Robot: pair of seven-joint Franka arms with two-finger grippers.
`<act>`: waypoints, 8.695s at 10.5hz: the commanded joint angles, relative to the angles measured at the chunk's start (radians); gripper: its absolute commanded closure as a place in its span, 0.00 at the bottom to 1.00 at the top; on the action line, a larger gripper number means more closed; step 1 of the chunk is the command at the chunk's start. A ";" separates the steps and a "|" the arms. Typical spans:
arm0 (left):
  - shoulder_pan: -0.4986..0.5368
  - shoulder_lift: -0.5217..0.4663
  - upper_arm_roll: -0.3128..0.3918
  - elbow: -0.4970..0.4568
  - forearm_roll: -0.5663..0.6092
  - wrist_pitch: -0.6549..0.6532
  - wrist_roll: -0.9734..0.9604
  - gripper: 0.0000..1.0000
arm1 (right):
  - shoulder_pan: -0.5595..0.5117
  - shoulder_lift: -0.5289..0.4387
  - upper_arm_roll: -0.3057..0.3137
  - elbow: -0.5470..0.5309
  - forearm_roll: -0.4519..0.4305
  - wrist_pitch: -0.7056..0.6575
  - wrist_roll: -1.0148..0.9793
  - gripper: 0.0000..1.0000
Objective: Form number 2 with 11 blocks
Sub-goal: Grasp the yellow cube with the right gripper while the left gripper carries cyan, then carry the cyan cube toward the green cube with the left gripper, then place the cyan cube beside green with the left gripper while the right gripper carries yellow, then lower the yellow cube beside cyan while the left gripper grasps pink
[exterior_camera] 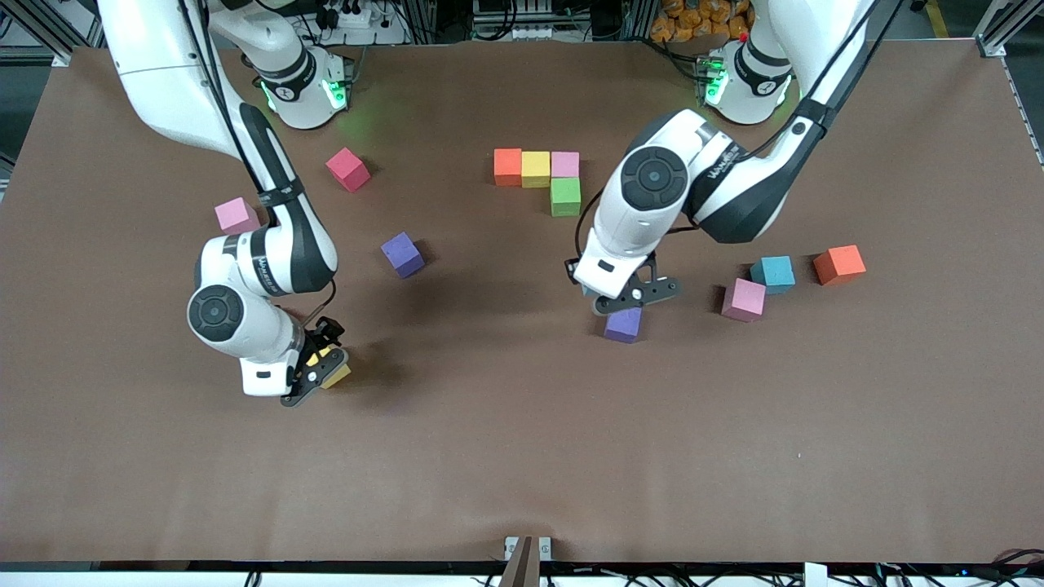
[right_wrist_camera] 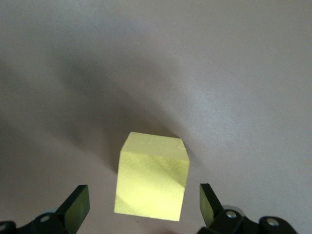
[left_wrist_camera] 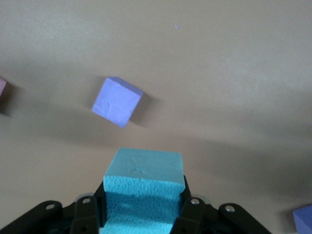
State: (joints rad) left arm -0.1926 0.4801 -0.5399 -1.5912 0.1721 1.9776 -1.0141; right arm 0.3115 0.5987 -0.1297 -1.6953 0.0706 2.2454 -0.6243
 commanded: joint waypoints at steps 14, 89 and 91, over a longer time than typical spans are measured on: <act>-0.004 -0.135 -0.037 -0.364 -0.089 0.290 -0.124 0.93 | -0.051 0.075 0.013 0.033 0.095 0.000 -0.014 0.00; 0.466 0.029 -0.003 -0.197 0.106 0.214 0.419 0.00 | 0.606 0.076 0.071 0.062 0.049 -0.095 -0.223 1.00; 0.453 0.032 -0.003 -0.190 0.107 0.216 0.414 0.00 | 0.627 0.067 0.071 0.020 0.051 -0.075 -0.215 1.00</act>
State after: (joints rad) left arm 0.2738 0.5056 -0.5450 -1.8067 0.2573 2.2061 -0.6060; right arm 0.9195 0.6867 -0.0515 -1.6352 0.1315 2.1546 -0.8412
